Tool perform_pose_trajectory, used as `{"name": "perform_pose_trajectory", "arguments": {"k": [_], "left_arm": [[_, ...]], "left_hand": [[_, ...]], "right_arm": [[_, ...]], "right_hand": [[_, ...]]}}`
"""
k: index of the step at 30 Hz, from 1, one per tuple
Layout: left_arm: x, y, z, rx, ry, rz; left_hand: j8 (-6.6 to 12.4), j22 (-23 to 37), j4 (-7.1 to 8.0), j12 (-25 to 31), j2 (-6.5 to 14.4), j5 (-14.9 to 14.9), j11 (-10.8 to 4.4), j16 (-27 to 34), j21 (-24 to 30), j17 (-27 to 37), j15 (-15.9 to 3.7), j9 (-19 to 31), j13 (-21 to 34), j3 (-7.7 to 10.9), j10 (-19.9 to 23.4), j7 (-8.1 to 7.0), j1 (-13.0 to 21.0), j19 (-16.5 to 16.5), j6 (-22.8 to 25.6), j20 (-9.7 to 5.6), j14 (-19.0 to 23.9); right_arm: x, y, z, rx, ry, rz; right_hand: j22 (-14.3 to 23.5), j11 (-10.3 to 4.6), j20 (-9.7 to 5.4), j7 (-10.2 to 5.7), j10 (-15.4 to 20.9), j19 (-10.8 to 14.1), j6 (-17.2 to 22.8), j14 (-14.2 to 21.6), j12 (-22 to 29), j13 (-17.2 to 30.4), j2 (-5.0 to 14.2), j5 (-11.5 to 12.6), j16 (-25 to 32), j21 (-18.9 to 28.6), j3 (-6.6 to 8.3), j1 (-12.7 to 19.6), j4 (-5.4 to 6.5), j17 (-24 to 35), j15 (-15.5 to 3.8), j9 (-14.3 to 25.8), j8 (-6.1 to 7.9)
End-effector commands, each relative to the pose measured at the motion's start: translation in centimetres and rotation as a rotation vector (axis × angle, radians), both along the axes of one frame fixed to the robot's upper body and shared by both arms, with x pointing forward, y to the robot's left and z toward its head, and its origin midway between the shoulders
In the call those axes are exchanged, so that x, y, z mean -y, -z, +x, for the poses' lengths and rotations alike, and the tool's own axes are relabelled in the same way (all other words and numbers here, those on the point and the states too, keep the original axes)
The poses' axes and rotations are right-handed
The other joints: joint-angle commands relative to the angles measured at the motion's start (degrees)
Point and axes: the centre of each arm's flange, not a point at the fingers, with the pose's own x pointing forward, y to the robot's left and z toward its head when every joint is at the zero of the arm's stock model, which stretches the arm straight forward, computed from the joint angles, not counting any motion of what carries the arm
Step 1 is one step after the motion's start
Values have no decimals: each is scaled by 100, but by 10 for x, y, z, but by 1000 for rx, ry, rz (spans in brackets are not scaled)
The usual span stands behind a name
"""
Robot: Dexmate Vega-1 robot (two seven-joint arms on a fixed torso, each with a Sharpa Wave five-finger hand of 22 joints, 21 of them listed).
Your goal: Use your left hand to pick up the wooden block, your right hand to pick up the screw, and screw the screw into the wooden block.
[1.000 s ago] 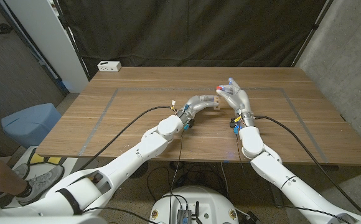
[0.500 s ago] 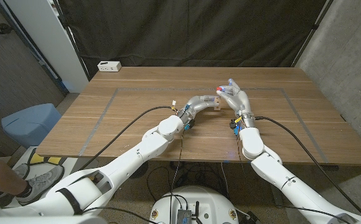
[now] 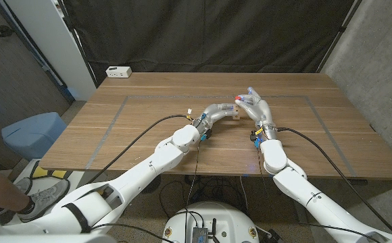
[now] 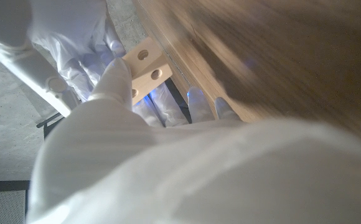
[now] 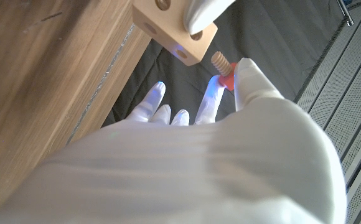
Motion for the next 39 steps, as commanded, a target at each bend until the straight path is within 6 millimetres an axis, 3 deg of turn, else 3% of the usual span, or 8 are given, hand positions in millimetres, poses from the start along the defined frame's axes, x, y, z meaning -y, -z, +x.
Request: {"name": "perform_pose_trajectory", "arguments": {"k": [1, 39], "left_arm": [[2, -3, 3, 2, 5, 3], [6, -5, 7, -3, 5, 12]], "left_hand": [[41, 14, 31, 41, 55, 33, -6, -16, 32, 6, -334, 35, 36, 18, 80, 140, 29, -3, 202, 34, 67], [37, 14, 30, 24, 62, 39, -7, -21, 32, 6, -328, 35, 55, 6, 86, 131, 30, -7, 204, 27, 61]], "right_arm": [[2, 1, 5, -7, -3, 6], [6, 3, 12, -15, -12, 7]], "right_hand": [[10, -21, -306, -6, 13, -16, 40, -15, 20, 15, 52, 24, 41, 30, -41, -20, -1, 16, -284, 15, 28], [11, -34, -289, -2, 12, -22, 33, -26, 29, 14, 95, 22, 51, 37, -110, -40, -4, 17, -283, 14, 60]]}}
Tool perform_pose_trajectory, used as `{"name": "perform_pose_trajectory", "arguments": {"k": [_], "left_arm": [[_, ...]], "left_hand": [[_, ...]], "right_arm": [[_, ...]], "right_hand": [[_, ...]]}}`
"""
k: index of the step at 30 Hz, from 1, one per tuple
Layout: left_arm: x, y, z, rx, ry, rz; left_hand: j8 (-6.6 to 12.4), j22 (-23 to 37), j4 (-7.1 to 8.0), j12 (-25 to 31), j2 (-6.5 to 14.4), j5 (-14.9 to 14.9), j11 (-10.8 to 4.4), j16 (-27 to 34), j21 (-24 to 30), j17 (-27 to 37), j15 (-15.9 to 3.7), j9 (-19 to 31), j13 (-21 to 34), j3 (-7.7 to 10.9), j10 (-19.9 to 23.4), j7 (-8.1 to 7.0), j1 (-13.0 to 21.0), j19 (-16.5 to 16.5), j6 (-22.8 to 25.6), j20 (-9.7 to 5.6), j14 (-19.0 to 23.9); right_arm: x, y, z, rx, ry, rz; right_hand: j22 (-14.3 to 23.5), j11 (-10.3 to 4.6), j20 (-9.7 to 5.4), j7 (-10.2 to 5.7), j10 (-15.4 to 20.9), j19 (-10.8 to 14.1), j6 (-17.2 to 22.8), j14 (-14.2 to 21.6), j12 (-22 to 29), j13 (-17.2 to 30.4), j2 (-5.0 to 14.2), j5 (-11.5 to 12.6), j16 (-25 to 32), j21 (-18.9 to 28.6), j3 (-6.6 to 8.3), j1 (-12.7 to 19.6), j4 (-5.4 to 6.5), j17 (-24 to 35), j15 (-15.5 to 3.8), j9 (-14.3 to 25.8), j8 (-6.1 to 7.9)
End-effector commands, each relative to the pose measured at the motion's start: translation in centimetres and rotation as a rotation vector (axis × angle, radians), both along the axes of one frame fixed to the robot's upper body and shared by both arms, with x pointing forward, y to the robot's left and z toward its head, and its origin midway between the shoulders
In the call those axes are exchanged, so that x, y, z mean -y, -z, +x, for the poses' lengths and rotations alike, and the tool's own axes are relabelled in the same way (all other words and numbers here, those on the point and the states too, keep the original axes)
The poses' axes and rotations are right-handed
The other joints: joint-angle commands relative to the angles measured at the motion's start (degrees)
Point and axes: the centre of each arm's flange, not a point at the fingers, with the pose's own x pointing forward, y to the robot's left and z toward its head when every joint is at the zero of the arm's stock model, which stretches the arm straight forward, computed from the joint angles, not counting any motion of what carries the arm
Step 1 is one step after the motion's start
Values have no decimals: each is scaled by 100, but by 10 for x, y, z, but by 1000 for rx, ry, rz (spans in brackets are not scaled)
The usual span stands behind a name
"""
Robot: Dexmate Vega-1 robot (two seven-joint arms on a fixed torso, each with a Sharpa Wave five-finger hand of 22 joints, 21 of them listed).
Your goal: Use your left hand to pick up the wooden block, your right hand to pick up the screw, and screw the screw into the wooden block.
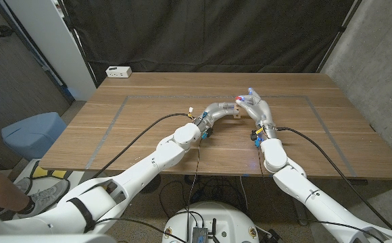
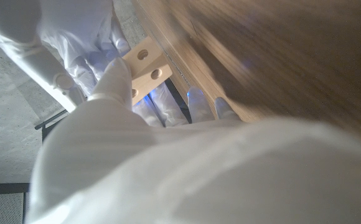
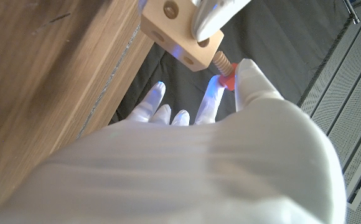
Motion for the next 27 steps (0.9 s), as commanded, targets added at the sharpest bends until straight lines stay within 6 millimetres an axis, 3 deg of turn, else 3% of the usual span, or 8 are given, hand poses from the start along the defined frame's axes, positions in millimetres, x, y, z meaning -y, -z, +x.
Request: {"name": "perform_pose_trajectory", "arguments": {"k": [1, 27], "left_arm": [[2, 0, -1, -1, -2, 5], [4, 0, -2, 1, 2, 11]], "left_hand": [[37, 14, 26, 24, 52, 37, -1, -20, 32, 6, -330, 35, 47, 1, 37, 127, 16, -7, 204, 27, 63], [32, 14, 25, 13, 57, 39, -1, -20, 33, 6, -332, 35, 59, -6, 40, 144, 18, -7, 200, 28, 67]], "right_arm": [[2, 2, 1, -2, -4, 3], [6, 7, 3, -9, -6, 5]], "right_hand": [[11, -6, -284, -7, 16, -25, 39, -29, 28, 14, 46, 23, 28, 36, -30, 13, 0, 17, -286, 14, 19], [12, -25, -271, -10, -5, -45, 33, -43, 24, 14, 63, 18, 31, 32, -78, -12, 2, 18, -278, -10, 25]]}}
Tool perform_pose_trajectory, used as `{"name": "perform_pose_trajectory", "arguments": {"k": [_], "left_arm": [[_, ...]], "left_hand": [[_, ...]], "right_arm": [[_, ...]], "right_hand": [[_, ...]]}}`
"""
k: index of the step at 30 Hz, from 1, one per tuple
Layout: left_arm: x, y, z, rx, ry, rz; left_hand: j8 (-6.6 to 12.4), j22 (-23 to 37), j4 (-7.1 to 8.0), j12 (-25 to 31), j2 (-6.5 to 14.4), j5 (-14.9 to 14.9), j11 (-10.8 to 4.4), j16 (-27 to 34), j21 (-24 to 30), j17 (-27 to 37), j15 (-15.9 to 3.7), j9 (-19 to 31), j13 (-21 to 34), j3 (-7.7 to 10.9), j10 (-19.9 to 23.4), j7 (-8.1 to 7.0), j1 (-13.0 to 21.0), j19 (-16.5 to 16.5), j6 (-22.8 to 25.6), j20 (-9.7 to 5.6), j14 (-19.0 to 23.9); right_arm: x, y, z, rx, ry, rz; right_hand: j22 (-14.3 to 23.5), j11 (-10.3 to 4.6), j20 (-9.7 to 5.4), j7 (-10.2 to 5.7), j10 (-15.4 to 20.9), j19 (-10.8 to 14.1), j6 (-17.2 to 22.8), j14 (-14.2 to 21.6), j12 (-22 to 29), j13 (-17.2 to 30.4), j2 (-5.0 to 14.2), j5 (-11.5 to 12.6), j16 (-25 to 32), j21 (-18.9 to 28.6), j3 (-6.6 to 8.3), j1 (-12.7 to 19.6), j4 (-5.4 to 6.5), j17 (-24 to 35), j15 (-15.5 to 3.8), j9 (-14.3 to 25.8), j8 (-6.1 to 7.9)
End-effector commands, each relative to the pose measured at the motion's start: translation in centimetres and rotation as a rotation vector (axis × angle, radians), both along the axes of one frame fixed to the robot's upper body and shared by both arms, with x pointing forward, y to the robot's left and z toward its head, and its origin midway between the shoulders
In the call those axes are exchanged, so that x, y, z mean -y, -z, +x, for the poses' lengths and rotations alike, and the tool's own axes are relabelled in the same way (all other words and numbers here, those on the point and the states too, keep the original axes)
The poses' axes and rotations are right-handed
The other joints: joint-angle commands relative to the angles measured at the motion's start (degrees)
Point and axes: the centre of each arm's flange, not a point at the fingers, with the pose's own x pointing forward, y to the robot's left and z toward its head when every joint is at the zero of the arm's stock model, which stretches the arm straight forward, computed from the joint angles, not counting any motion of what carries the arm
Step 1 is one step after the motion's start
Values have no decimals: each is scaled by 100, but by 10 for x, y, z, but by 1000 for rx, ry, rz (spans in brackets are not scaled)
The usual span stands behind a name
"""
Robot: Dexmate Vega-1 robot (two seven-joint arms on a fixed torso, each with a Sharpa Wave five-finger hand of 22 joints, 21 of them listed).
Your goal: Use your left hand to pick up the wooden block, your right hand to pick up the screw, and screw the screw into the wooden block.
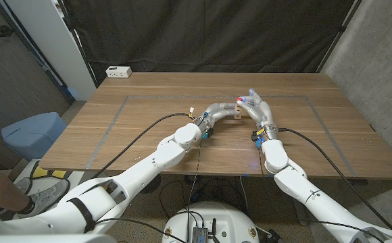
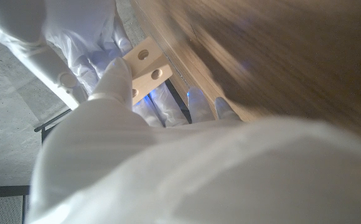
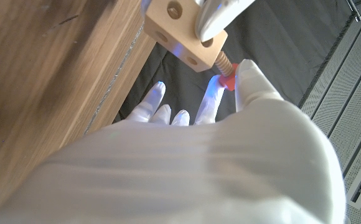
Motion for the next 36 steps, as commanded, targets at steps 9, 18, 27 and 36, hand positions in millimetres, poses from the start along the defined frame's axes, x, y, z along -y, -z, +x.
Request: {"name": "perform_pose_trajectory", "arguments": {"k": [9, 18, 27, 36], "left_arm": [[2, -1, -1, 3, 4, 4], [1, -1, -2, 3, 2, 2], [2, -1, -1, 1, 3, 2], [2, 0, -1, -2, 4, 5]], "left_hand": [[33, 15, 35, 32, 62, 21, -9, -21, 33, 6, -328, 31, 63, 4, 49, 142, -7, -8, 202, 31, 64], [30, 15, 34, 29, 65, 23, -9, -20, 36, 6, -323, 31, 67, 3, 52, 140, -4, -3, 197, 29, 68], [30, 15, 32, 27, 62, 24, -8, -19, 35, 5, -324, 31, 70, 0, 54, 143, -2, -6, 197, 31, 71], [31, 15, 32, 24, 61, 24, -9, -23, 35, 4, -322, 31, 74, -3, 56, 145, -3, -6, 201, 29, 63]], "right_arm": [[2, 4, 1, -6, -2, 0], [2, 5, 2, -8, -5, 7], [3, 5, 3, -10, -8, 8], [4, 8, 3, -11, -12, 2]], "right_hand": [[12, -13, -260, -18, -2, -45, 30, -18, 27, 13, 53, 17, 31, 34, -24, 14, -17, 21, -312, 19, 35], [12, -31, -249, -24, -10, -53, 28, -24, 25, 13, 53, 16, 30, 33, -35, 20, -25, 19, -316, 12, 37], [12, -30, -249, -14, -3, -58, 53, -35, 29, 13, 60, 16, 27, 33, -44, 18, -24, 19, -317, 9, 50], [13, -51, -243, -6, -11, -68, 79, -51, 28, 13, 66, 14, 24, 31, -56, 15, -23, 19, -326, -5, 59]]}}
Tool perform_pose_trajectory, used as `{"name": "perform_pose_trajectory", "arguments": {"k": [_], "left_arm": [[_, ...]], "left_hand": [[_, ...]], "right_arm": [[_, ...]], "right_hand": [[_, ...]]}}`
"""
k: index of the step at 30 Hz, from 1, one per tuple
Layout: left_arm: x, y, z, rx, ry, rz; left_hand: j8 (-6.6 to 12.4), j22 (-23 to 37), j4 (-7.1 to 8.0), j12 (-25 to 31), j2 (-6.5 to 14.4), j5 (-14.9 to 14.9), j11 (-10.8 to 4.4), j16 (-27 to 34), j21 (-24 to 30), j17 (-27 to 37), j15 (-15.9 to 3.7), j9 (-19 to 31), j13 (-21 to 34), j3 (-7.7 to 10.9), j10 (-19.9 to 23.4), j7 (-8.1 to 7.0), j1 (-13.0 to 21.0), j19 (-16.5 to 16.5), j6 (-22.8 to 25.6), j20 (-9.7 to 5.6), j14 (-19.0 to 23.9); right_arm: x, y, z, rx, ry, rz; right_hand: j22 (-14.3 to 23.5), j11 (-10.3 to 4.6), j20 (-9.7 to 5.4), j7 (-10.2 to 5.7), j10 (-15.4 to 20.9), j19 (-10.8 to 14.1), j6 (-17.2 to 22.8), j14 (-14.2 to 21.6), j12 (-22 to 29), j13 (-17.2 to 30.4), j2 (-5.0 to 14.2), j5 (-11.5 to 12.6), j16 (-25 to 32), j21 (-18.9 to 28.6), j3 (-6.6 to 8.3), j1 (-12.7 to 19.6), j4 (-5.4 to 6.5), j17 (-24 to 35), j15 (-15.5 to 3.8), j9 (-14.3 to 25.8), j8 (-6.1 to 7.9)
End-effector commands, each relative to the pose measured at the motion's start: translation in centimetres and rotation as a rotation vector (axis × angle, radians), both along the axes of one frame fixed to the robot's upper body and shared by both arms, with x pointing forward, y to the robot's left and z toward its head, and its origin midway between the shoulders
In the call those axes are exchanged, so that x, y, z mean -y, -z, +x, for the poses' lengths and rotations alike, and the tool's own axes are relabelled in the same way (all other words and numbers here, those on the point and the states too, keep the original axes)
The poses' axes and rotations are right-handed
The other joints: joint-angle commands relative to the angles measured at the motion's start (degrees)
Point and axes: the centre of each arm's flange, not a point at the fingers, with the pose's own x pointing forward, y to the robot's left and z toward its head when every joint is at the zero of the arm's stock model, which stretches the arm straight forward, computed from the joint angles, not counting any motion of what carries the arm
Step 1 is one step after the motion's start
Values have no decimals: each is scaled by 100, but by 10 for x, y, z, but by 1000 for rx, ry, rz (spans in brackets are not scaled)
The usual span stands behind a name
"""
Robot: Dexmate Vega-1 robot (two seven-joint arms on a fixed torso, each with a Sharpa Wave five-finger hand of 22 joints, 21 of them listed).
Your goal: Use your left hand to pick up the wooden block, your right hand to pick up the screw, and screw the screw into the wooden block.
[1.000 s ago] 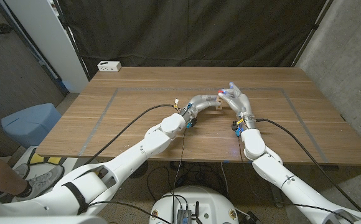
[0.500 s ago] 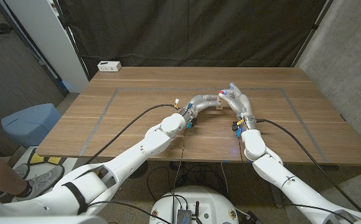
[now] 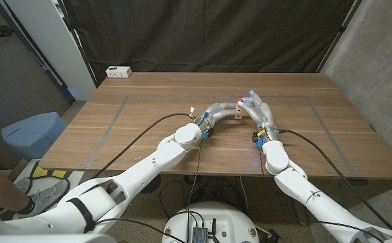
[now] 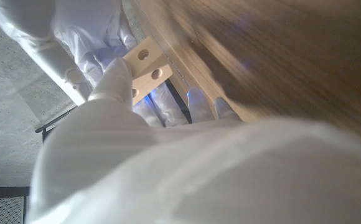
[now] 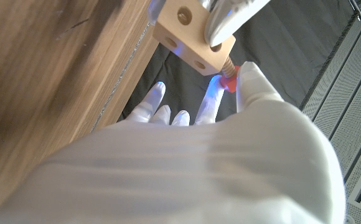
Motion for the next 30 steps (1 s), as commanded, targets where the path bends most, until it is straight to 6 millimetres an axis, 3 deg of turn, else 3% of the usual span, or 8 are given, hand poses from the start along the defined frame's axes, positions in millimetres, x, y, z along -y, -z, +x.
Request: {"name": "perform_pose_trajectory", "arguments": {"k": [1, 30], "left_arm": [[1, 1, 1, -4, 1, 2], [2, 3, -1, -6, 3, 2]], "left_hand": [[59, 15, 32, 17, 46, 26, 3, -20, 35, 5, -323, 31, 74, -3, 44, 145, 14, -6, 205, 28, 62], [57, 15, 32, 9, 55, 29, 2, -17, 41, 5, -324, 31, 86, -9, 52, 150, 17, 9, 204, 23, 72]], "right_arm": [[1, 2, 0, -3, -6, 1], [2, 0, -2, 11, -20, -12]], "right_hand": [[13, -33, -244, -9, 5, -6, 80, -24, 26, 13, 68, 14, 23, 31, -34, 14, 0, 18, -294, 10, 35], [13, -51, -230, -39, -96, -38, 68, -97, 6, 13, 85, 29, 0, 29, -39, 98, -36, 5, -287, -52, 12]]}}
